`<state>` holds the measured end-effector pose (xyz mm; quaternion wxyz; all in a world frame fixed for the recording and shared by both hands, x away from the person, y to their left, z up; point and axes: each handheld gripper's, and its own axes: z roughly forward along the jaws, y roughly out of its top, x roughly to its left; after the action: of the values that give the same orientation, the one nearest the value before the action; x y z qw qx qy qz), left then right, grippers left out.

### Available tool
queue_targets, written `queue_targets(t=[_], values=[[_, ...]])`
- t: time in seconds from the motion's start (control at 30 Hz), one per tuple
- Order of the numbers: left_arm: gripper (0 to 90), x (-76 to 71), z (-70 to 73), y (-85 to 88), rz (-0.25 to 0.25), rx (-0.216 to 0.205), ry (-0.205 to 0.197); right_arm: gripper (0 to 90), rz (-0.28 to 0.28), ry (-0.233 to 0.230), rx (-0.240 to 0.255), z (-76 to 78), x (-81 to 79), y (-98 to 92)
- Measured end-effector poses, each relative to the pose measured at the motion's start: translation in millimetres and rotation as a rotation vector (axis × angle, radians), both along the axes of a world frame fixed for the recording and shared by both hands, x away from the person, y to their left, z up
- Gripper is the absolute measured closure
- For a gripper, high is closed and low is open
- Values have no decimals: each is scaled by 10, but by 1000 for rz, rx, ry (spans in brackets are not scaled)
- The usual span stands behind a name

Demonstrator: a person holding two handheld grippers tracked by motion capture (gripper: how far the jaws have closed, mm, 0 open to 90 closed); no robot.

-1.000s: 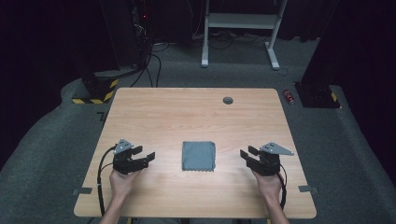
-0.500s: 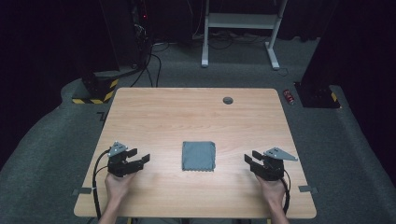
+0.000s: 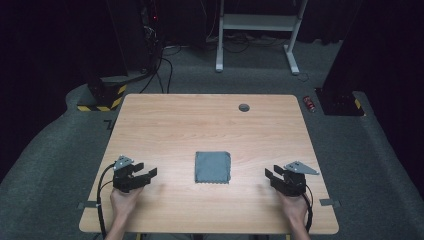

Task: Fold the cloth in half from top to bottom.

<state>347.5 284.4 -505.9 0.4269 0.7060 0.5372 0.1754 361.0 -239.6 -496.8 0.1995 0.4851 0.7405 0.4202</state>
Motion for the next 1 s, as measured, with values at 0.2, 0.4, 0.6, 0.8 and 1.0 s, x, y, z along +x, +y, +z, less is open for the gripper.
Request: queue_targets(t=[0.2, 0.4, 0.6, 0.8, 1.0], values=[[320, -4, -64, 22, 14, 18, 15, 562, -12, 21, -28, -66, 1, -19], [320, 0, -118, 34, 26, 59, 31, 561, -31, 41, -77, -135, -9, -25], [320, 6, -161, 15, 40, 102, 38, 561, -46, 54, -119, -203, -6, -48], [320, 11, -192, 12, 55, 130, 40, 555, -55, 71, -130, -252, 0, -70], [319, 15, -206, -14, 57, 167, 33, 543, -54, 67, -152, -254, -3, -54]])
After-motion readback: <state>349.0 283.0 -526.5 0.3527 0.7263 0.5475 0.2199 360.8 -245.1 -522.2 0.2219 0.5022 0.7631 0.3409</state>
